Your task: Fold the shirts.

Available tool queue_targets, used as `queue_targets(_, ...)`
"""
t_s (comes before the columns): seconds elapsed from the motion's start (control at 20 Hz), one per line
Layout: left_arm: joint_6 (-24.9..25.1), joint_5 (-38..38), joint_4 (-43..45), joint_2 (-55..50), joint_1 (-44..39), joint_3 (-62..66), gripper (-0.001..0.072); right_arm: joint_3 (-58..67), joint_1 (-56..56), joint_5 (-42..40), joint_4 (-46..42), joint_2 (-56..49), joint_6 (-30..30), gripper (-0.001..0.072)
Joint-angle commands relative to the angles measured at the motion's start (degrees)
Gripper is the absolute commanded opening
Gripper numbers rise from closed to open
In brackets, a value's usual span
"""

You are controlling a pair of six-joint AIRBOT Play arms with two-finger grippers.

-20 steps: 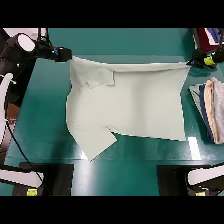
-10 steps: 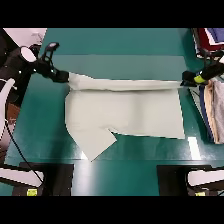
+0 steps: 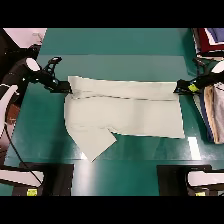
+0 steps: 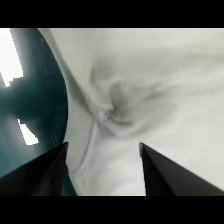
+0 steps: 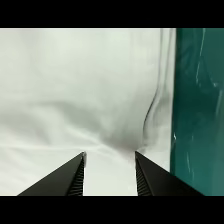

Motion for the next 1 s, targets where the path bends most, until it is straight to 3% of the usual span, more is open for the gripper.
queue_targets(0.0, -2.19, -6.56, 0.42, 6.1, 1.97, -2.45, 0.0512, -1.2, -2.43, 6.62, 1.14, 4.83, -2.38, 0.0367)
queue_targets(0.2, -5.11, -9.66, -0.42, 20.26, 3.48, -20.26, 0.0512, -10.78, -5.31, 9.75, 1.14, 14.84, -4.74, 0.0366)
queue_targets(0.45, -6.47, -7.67, -11.26, 34.73, 3.48, -44.57, 0.0512, -19.26, -6.49, 5.31, 1.14, 21.29, -4.92, 0.0367)
queue_targets(0.6, -6.6, -4.72, -14.43, 37.55, 3.48, -52.48, 0.0512, -19.69, -6.01, 5.18, 1.6, 21.79, -4.92, 0.0366)
queue_targets(0.8, -3.04, 2.38, -22.43, 37.46, 3.3, -56.5, 0.0512, -19.69, -5.95, 5.14, 5.38, 21.79, -4.94, 0.0366)
queue_targets(0.95, -3.21, 6.93, -22.73, 37.22, 3.3, -57.16, 0.0512, -19.69, -5.95, 5.2, 7.19, 21.79, -4.94, 0.0366)
